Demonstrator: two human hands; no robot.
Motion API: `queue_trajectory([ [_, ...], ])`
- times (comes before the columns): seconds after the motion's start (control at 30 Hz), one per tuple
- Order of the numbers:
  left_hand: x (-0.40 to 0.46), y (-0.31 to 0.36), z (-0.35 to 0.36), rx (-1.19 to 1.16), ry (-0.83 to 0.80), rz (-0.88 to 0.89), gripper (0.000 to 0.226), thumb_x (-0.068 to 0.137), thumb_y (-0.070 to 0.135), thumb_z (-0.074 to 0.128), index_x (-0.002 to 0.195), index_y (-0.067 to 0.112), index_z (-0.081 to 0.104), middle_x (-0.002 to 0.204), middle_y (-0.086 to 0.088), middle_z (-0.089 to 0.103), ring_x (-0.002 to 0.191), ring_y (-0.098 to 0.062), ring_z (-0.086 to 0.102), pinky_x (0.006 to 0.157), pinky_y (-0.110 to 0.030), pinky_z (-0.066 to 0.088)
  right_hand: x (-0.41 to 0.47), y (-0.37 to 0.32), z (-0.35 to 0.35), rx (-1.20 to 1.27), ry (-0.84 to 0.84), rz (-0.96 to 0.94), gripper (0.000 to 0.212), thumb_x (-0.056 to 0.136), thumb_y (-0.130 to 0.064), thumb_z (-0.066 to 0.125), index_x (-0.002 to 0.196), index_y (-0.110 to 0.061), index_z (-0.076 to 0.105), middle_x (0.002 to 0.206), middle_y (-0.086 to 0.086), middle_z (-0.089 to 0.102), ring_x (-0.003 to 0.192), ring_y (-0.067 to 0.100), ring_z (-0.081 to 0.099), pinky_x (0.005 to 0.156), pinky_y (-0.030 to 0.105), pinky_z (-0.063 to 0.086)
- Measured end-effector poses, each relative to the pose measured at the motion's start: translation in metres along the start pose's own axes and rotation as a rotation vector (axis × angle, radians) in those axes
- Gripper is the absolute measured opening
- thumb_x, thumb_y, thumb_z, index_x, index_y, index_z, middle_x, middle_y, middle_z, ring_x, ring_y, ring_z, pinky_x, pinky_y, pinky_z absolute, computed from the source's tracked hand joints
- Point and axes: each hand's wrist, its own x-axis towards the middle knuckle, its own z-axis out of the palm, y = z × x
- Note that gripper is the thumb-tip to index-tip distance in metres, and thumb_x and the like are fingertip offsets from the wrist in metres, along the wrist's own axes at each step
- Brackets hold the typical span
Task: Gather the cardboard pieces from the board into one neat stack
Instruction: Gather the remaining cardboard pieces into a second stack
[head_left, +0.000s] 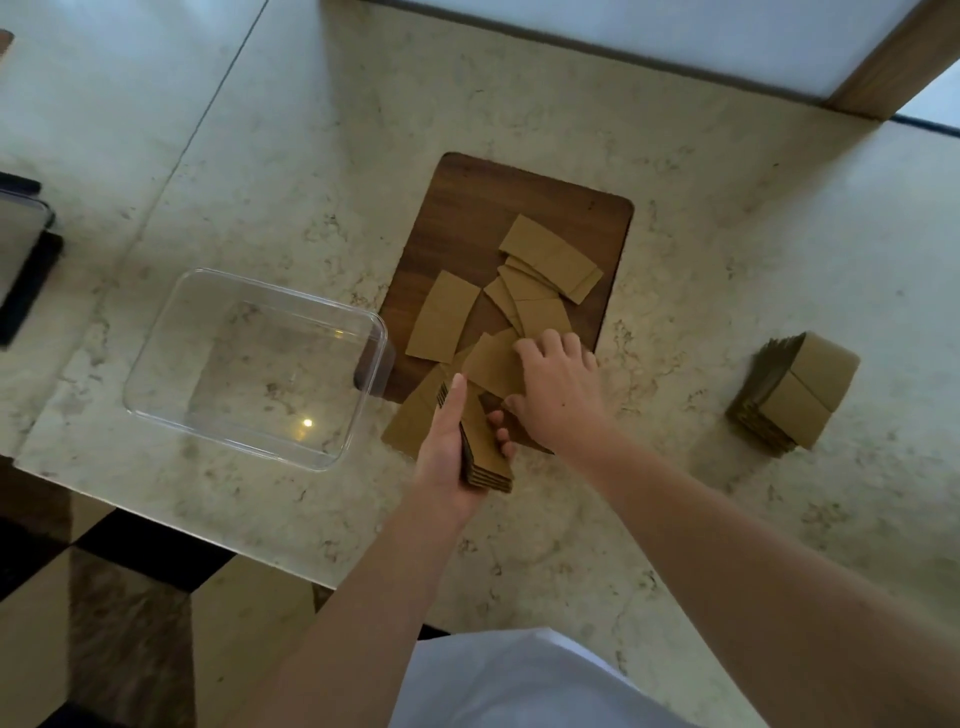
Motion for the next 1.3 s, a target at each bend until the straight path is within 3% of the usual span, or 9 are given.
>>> queue_trajectory([
  [0.17, -0.006, 0.002, -0.004, 0.023, 0.052, 0.011, 0.038, 0.097, 0.050, 0.064, 0.122, 0.020, 0.065, 0.086, -0.012, 0.064, 0.064, -0.020, 0.062, 0.052, -0.032, 0.055, 0.002, -0.004, -0.006, 0.099, 0.039, -0.025, 0.034, 0.086, -0.032, 0.078, 0.108, -0.022, 0.053, 0.108, 0.001, 0.062, 0.108, 0.028, 0.055, 0.091, 0.045, 0.043],
  [0.3, -0.011, 0.003, -0.005, 0.024, 0.059, -0.005, 0.047, 0.094, 0.047, 0.069, 0.133, 0.022, 0.061, 0.089, -0.014, 0.064, 0.065, -0.022, 0.063, 0.053, -0.033, 0.056, -0.008, 0.001, -0.014, 0.659, 0.068, 0.175, 0.021, 0.096, -0.028, 0.070, 0.092, -0.026, 0.049, 0.079, -0.014, 0.055, 0.072, 0.008, 0.056, 0.060, 0.024, 0.039],
  [0.57, -0.027, -0.015, 0.021, 0.249, -0.159, 0.068, 0.059, 0.079, 0.024, 0.089, 0.132, 0.027, 0.063, 0.103, -0.016, 0.074, 0.077, -0.029, 0.068, 0.069, -0.042, 0.058, -0.059, -0.026, -0.042, 1.589, 0.257, 0.700, 0.033, 0.102, -0.040, 0.051, 0.077, -0.049, 0.070, 0.076, -0.022, 0.072, 0.069, -0.004, 0.069, 0.057, 0.023, 0.057],
  [0.67, -0.028, -0.019, 0.029, 0.347, -0.158, 0.035, 0.056, 0.087, 0.013, 0.079, 0.138, 0.024, 0.061, 0.119, -0.014, 0.076, 0.102, -0.034, 0.075, 0.082, -0.046, 0.063, -0.077, -0.031, -0.038, 1.647, 0.294, 0.746, 0.026, 0.095, -0.039, 0.056, 0.074, -0.038, 0.072, 0.088, 0.003, 0.073, 0.091, 0.026, 0.071, 0.074, 0.047, 0.062],
  [0.77, -0.031, -0.014, 0.032, 0.423, -0.222, 0.039, 0.064, 0.083, 0.006, 0.074, 0.142, 0.022, 0.057, 0.116, -0.017, 0.074, 0.090, -0.035, 0.074, 0.066, -0.041, 0.062, -0.093, -0.007, -0.039, 1.772, 0.175, 0.727, 0.019, 0.094, -0.030, 0.065, 0.082, -0.033, 0.080, 0.079, -0.002, 0.077, 0.071, 0.012, 0.073, 0.054, 0.030, 0.058],
  [0.87, -0.035, -0.007, 0.032, 0.575, -0.376, -0.033, 0.060, 0.080, 0.006, 0.074, 0.134, 0.032, 0.063, 0.112, -0.012, 0.075, 0.088, -0.031, 0.071, 0.069, -0.042, 0.058, -0.102, 0.033, -0.055, 1.831, 0.007, 0.594, 0.029, 0.083, -0.030, 0.076, 0.110, -0.020, 0.074, 0.100, 0.006, 0.078, 0.086, 0.018, 0.074, 0.071, 0.034, 0.061],
  [1.03, -0.043, -0.004, 0.032, 0.667, -0.575, -0.139, 0.045, 0.086, 0.018, 0.078, 0.127, 0.034, 0.071, 0.124, -0.008, 0.074, 0.109, -0.031, 0.072, 0.085, -0.044, 0.060, -0.107, 0.075, -0.088, 1.390, -0.236, 0.395, 0.002, 0.089, -0.033, 0.079, 0.090, -0.032, 0.077, 0.083, -0.008, 0.076, 0.072, 0.004, 0.072, 0.059, 0.017, 0.054],
  [1.17, -0.038, -0.015, 0.031, 0.373, -0.409, -0.038, 0.043, 0.089, 0.048, 0.072, 0.127, 0.029, 0.066, 0.127, -0.020, 0.067, 0.091, -0.032, 0.068, 0.067, -0.037, 0.059, -0.110, 0.077, -0.087, 1.410, -0.012, 0.589, 0.010, 0.094, -0.022, 0.069, 0.086, -0.019, 0.063, 0.072, -0.001, 0.063, 0.048, 0.008, 0.059, 0.041, 0.022, 0.042],
  [1.3, -0.031, -0.028, 0.030, 0.223, -0.290, -0.018, 0.076, 0.081, 0.058, 0.072, 0.144, 0.022, 0.051, 0.111, -0.016, 0.065, 0.084, -0.026, 0.065, 0.064, -0.034, 0.057, -0.121, 0.053, -0.074, 1.479, 0.106, 0.757, 0.013, 0.097, -0.005, 0.059, 0.088, -0.013, 0.053, 0.086, 0.006, 0.063, 0.061, 0.011, 0.070, 0.047, 0.026, 0.055],
])
